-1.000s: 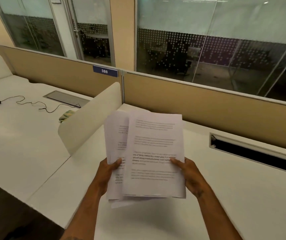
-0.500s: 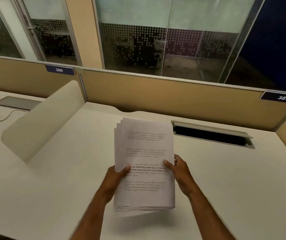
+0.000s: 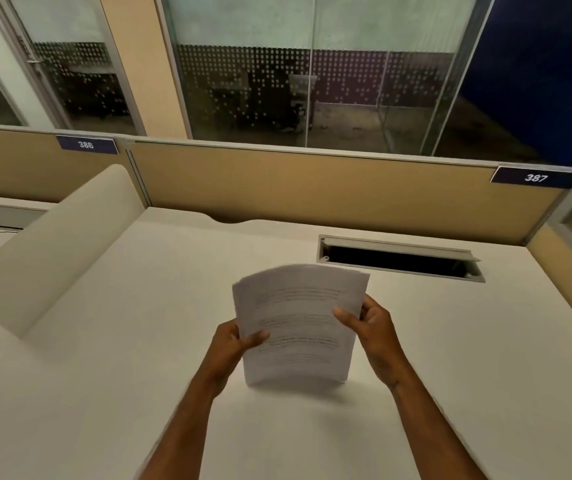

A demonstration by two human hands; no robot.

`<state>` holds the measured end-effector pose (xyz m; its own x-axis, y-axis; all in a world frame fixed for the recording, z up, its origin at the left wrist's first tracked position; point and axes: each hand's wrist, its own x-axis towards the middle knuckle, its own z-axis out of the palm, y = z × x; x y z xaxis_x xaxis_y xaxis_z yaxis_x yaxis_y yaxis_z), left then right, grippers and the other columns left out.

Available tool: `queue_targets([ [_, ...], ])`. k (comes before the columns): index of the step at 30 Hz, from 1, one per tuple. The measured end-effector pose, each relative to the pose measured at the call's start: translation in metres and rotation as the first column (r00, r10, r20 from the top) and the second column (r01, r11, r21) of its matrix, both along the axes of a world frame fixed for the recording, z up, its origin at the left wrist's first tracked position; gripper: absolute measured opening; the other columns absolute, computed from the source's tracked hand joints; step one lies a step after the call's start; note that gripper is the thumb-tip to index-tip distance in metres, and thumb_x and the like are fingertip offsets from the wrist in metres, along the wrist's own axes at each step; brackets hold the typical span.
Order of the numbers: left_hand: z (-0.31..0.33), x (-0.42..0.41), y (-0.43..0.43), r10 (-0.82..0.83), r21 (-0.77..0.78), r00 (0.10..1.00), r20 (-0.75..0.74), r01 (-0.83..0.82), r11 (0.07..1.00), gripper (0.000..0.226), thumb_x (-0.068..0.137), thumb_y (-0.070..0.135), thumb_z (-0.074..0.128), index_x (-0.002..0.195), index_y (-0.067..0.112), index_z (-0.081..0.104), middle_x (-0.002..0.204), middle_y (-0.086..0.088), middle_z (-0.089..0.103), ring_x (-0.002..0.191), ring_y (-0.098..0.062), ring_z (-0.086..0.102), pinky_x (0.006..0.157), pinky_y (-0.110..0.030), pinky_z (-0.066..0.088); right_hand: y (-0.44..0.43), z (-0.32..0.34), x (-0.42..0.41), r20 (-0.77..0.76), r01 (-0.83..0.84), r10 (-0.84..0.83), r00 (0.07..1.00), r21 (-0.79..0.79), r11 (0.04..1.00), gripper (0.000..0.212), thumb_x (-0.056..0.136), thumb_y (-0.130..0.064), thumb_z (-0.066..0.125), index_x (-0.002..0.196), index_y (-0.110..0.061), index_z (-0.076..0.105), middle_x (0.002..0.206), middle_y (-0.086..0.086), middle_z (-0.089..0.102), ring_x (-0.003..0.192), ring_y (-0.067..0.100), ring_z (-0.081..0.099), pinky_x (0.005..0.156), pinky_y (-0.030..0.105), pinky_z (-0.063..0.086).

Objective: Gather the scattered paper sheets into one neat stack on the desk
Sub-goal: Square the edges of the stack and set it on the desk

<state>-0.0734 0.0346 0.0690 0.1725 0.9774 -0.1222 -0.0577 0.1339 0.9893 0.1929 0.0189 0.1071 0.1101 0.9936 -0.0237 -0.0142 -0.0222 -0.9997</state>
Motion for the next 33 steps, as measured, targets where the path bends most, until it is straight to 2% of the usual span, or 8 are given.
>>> queue_targets([
  [6, 0.041, 0.001, 0.014, 0.096, 0.154, 0.995, 0.020, -0.098, 0.983, 0.054, 0.067, 0.065, 0.078, 0.103, 0.024, 0.078, 0.101, 0.001, 0.080, 0.092, -0.015, 0.075, 0.071, -0.021, 0.058, 0.014, 0.023, -0.014, 0.045, 0.125, -0.127, 0.991, 0.045, 0.991, 0.061, 0.073, -0.081, 0.049, 0.087, -0.024, 0.067, 0.072, -0.003, 0.069, 0.064, 0.013, 0.067, 0.056, 0.021, 0.053],
  [10, 0.070, 0.020, 0.029, 0.312, 0.163, 0.948, -0.053, -0.300, 0.940, 0.068, 0.077, 0.075, 0.056, 0.075, 0.008, 0.067, 0.067, 0.004, 0.066, 0.061, -0.005, 0.061, 0.054, -0.018, 0.048, 0.024, 0.033, -0.023, 0.042, 0.229, -0.231, 0.972, 0.040, 0.972, 0.052, 0.086, -0.070, 0.042, 0.057, -0.029, 0.053, 0.053, -0.008, 0.058, 0.048, 0.005, 0.056, 0.048, 0.018, 0.043],
  [14, 0.071, 0.036, 0.033, 0.414, 0.157, 0.903, -0.114, -0.395, 0.905, 0.045, 0.094, 0.048, 0.051, 0.074, 0.010, 0.063, 0.063, 0.007, 0.065, 0.060, -0.008, 0.059, 0.058, -0.026, 0.044, 0.030, 0.026, -0.026, 0.065, 0.271, -0.275, 0.959, 0.063, 0.961, 0.042, 0.092, -0.053, 0.043, 0.068, -0.022, 0.057, 0.052, -0.013, 0.060, 0.052, 0.007, 0.057, 0.048, 0.018, 0.043],
  [16, 0.068, 0.035, 0.031, 0.398, 0.170, 0.910, -0.115, -0.376, 0.911, 0.053, 0.089, 0.052, 0.044, 0.085, 0.004, 0.066, 0.071, -0.001, 0.067, 0.066, -0.012, 0.061, 0.060, -0.027, 0.046, 0.032, 0.024, -0.023, 0.075, 0.241, -0.246, 0.966, 0.075, 0.968, 0.044, 0.089, -0.055, 0.038, 0.075, -0.019, 0.061, 0.057, -0.013, 0.063, 0.055, 0.007, 0.061, 0.047, 0.014, 0.044],
  [19, 0.060, 0.026, 0.027, 0.275, 0.182, 0.957, -0.098, -0.254, 0.950, 0.061, 0.084, 0.068, 0.042, 0.099, 0.018, 0.073, 0.082, 0.006, 0.074, 0.073, -0.005, 0.068, 0.058, -0.016, 0.053, 0.029, 0.018, -0.013, 0.109, 0.120, -0.131, 0.985, 0.102, 0.988, 0.047, 0.083, -0.066, 0.048, 0.089, -0.023, 0.065, 0.068, -0.014, 0.069, 0.065, 0.007, 0.069, 0.050, 0.015, 0.051],
  [22, 0.049, 0.025, 0.020, 0.197, 0.151, 0.974, -0.110, -0.180, 0.972, 0.049, 0.087, 0.065, 0.052, 0.104, 0.024, 0.071, 0.083, 0.012, 0.076, 0.076, -0.008, 0.071, 0.061, -0.019, 0.056, 0.027, 0.008, -0.009, 0.110, 0.060, -0.065, 0.992, 0.045, 0.997, 0.039, 0.080, -0.061, 0.061, 0.101, -0.029, 0.066, 0.086, -0.007, 0.074, 0.079, 0.020, 0.073, 0.057, 0.022, 0.057],
  [27, 0.053, 0.032, 0.021, 0.265, 0.188, 0.959, -0.105, -0.243, 0.952, 0.036, 0.096, 0.053, 0.048, 0.097, 0.025, 0.069, 0.077, 0.015, 0.075, 0.068, -0.008, 0.072, 0.057, -0.020, 0.057, 0.033, 0.015, -0.009, 0.091, 0.092, -0.099, 0.991, 0.071, 0.993, 0.032, 0.077, -0.055, 0.062, 0.098, -0.032, 0.070, 0.082, -0.007, 0.077, 0.076, 0.018, 0.075, 0.058, 0.023, 0.060],
  [33, 0.033, 0.032, 0.009, 0.303, 0.118, 0.953, -0.029, -0.298, 0.947, 0.035, 0.094, 0.055, 0.053, 0.105, 0.026, 0.069, 0.088, 0.008, 0.076, 0.080, -0.013, 0.074, 0.065, -0.027, 0.060, 0.027, -0.005, -0.014, 0.025, 0.010, -0.010, 1.000, 0.014, 1.000, 0.028, 0.082, -0.051, 0.061, 0.100, -0.033, 0.071, 0.090, -0.009, 0.078, 0.081, 0.016, 0.075, 0.065, 0.026, 0.060],
])
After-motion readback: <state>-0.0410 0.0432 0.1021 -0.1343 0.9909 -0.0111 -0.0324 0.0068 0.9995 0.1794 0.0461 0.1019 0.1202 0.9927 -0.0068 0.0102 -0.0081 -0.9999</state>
